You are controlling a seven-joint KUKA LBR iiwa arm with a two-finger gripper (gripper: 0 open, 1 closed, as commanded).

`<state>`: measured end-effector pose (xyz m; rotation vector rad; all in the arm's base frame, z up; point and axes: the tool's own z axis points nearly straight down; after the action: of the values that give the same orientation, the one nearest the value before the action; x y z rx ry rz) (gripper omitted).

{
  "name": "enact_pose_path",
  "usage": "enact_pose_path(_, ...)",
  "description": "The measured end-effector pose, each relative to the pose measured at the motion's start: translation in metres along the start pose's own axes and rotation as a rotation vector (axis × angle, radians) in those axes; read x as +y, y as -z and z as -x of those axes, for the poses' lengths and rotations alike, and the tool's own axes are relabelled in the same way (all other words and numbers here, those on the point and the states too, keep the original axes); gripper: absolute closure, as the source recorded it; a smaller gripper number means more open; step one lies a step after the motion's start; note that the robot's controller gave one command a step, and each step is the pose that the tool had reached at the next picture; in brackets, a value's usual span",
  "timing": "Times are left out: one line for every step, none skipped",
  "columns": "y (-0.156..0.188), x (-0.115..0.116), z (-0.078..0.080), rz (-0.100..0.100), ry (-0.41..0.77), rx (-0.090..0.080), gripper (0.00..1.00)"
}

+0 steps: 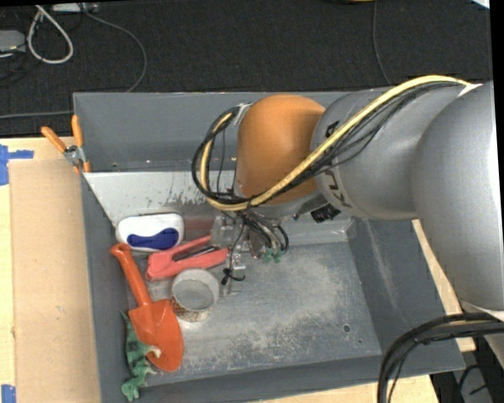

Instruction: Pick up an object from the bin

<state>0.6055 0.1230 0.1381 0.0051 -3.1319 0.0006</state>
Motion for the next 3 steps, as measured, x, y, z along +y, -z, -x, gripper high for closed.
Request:
enact_pose_path(0.005,-0.001,0.002,0.001,-0.004,-0.007,0.0)
enact_pose_path(-0.041,0.02,0.013,0.001,0.307,-0.011,0.0)
enact_pose_path(0.0,0.028,0.013,0.001,0.208,-0.008,0.0)
